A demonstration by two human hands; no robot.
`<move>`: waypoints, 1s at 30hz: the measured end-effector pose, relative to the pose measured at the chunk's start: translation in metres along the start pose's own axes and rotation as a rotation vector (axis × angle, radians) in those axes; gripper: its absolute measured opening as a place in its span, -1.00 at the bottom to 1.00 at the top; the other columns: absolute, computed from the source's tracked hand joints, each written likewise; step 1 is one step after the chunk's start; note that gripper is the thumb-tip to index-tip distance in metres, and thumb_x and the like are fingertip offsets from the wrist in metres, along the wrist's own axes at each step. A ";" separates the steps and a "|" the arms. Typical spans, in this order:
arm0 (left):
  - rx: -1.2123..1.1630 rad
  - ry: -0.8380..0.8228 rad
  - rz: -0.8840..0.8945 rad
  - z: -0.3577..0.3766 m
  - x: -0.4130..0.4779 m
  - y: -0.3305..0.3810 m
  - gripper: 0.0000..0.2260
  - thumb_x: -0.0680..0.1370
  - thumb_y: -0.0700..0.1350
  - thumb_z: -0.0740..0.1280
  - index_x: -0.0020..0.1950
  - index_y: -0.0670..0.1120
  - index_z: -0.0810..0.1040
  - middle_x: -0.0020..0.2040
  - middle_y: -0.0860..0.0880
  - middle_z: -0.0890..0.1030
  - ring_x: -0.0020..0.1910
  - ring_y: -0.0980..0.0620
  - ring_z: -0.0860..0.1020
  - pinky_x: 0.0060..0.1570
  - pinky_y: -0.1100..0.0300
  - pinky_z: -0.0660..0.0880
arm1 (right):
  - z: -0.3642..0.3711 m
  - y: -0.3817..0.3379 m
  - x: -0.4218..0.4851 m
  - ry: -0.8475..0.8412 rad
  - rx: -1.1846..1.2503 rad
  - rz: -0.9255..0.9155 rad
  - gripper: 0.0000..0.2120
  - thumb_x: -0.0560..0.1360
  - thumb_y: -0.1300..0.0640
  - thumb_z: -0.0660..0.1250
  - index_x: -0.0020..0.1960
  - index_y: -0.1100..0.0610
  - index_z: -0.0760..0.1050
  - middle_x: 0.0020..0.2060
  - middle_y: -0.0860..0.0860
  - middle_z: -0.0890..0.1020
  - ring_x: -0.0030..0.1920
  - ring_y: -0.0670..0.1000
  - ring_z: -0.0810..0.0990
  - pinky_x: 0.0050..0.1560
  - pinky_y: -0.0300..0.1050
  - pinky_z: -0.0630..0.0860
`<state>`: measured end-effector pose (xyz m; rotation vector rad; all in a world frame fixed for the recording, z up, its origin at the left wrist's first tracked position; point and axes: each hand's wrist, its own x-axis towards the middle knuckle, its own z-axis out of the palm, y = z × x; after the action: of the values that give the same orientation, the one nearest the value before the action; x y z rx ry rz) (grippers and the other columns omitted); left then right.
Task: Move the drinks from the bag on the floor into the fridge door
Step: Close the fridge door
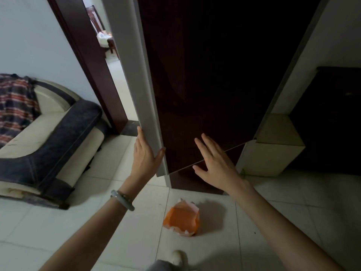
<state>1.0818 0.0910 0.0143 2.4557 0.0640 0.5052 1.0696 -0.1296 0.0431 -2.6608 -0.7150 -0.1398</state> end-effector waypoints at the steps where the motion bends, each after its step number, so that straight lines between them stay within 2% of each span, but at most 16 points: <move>1: -0.024 -0.003 -0.008 0.000 0.011 -0.006 -0.14 0.51 -0.01 0.33 0.49 -0.19 -0.27 0.52 -0.20 0.00 0.48 -0.13 0.03 0.39 0.11 0.02 | 0.000 -0.003 0.007 0.012 0.000 0.003 -0.26 0.52 -0.05 0.27 0.53 0.10 -0.05 0.53 0.09 -0.03 0.52 0.06 -0.05 0.43 -0.13 -0.05; 4: -0.067 -0.006 -0.005 0.002 0.044 -0.025 -0.15 0.51 -0.04 0.34 0.49 -0.20 -0.25 0.52 -0.20 -0.03 0.49 -0.11 -0.01 0.41 0.12 0.00 | 0.001 -0.012 0.026 0.037 0.028 0.005 -0.26 0.53 -0.05 0.26 0.53 0.09 -0.08 0.53 0.07 -0.03 0.52 0.03 -0.06 0.42 -0.17 -0.07; 8: -0.099 -0.004 -0.016 0.007 0.086 -0.041 -0.16 0.51 -0.06 0.34 0.49 -0.21 -0.23 0.52 -0.20 -0.03 0.49 -0.13 -0.01 0.43 0.07 0.01 | 0.005 -0.021 0.054 0.092 0.047 0.020 -0.29 0.53 0.04 0.28 0.53 0.11 -0.05 0.53 0.08 0.00 0.51 0.03 -0.04 0.39 -0.23 -0.12; 13: -0.138 -0.005 -0.047 0.015 0.133 -0.054 -0.16 0.50 -0.07 0.36 0.49 -0.24 -0.19 0.52 -0.20 0.00 0.49 -0.14 0.02 0.43 0.09 0.02 | 0.002 -0.002 0.121 0.162 -0.153 0.089 -0.22 0.49 0.09 0.32 0.53 0.19 -0.08 0.52 0.19 -0.06 0.52 0.15 -0.09 0.48 0.02 -0.07; 17: -0.155 -0.020 -0.060 0.020 0.165 -0.064 -0.16 0.49 -0.08 0.37 0.50 -0.23 -0.18 0.52 -0.20 0.03 0.49 -0.15 0.06 0.42 0.07 0.06 | 0.003 0.022 0.172 0.097 -0.302 0.140 -0.16 0.48 0.09 0.33 0.52 0.19 -0.16 0.51 0.21 -0.15 0.51 0.17 -0.16 0.48 0.11 -0.10; 23: -0.178 -0.016 -0.075 0.028 0.203 -0.073 -0.20 0.49 -0.08 0.38 0.50 -0.24 -0.10 0.50 -0.21 0.11 0.47 -0.16 0.12 0.44 0.00 0.12 | 0.017 0.042 0.208 -0.021 -0.349 0.193 -0.15 0.49 0.08 0.31 0.53 0.13 -0.22 0.50 0.19 -0.27 0.50 0.18 -0.22 0.47 0.15 -0.12; 30: -0.178 -0.006 -0.125 0.045 0.230 -0.071 -0.13 0.47 -0.04 0.40 0.49 -0.25 -0.16 0.51 -0.23 0.08 0.47 -0.19 0.11 0.42 -0.01 0.12 | 0.025 0.053 0.226 -0.016 -0.365 0.224 -0.15 0.49 0.09 0.31 0.52 0.13 -0.22 0.50 0.15 -0.29 0.51 0.16 -0.21 0.49 0.16 -0.11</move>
<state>1.3163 0.1599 0.0176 2.2628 0.1621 0.4300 1.2918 -0.0577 0.0452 -3.0699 -0.4227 -0.2058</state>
